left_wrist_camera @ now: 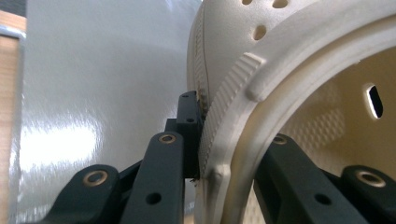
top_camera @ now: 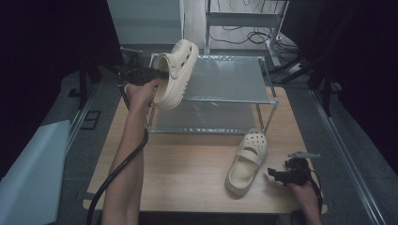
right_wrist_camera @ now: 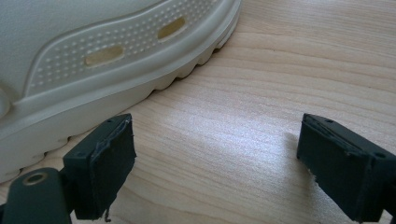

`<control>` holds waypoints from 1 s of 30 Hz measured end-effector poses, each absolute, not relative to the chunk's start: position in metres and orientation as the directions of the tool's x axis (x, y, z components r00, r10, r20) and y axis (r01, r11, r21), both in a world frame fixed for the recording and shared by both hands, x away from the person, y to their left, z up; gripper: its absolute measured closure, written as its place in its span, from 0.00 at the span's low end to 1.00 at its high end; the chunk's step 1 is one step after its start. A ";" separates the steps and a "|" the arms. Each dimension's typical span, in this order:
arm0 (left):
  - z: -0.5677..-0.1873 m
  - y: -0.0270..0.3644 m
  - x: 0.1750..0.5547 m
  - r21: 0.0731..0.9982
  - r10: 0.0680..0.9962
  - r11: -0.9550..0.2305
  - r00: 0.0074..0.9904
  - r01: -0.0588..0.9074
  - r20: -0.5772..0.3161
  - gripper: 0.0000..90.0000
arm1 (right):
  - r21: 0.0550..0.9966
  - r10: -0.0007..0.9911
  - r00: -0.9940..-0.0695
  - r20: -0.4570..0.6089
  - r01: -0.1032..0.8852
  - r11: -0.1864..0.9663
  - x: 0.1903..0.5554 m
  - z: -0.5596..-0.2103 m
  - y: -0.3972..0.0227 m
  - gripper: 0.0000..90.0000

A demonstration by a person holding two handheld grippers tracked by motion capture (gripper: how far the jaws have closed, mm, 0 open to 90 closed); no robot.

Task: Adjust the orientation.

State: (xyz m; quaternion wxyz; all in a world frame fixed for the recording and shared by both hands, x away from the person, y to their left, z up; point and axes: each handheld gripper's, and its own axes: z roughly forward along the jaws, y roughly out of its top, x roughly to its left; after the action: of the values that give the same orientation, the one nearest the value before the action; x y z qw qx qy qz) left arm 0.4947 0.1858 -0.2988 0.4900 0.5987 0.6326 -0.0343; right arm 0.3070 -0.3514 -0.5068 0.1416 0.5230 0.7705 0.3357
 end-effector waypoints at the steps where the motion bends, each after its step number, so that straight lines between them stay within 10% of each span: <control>1: -0.299 0.185 0.497 0.544 0.727 0.288 0.190 0.788 -0.660 0.86 | 0.667 0.901 -0.414 0.131 0.709 0.229 0.307 -0.507 -0.352 0.12; 30: -0.310 0.160 0.544 0.566 0.810 0.338 0.073 0.752 -0.581 0.86 | 0.668 0.901 -0.411 0.139 0.710 0.221 0.307 -0.507 -0.355 0.13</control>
State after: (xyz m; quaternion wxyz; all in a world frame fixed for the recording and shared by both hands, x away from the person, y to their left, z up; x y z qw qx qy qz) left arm 0.5445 0.1601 -0.3101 0.4546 0.5742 0.6801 0.0322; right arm 0.3073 -0.3554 -0.5069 0.1407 0.5240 0.7686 0.3389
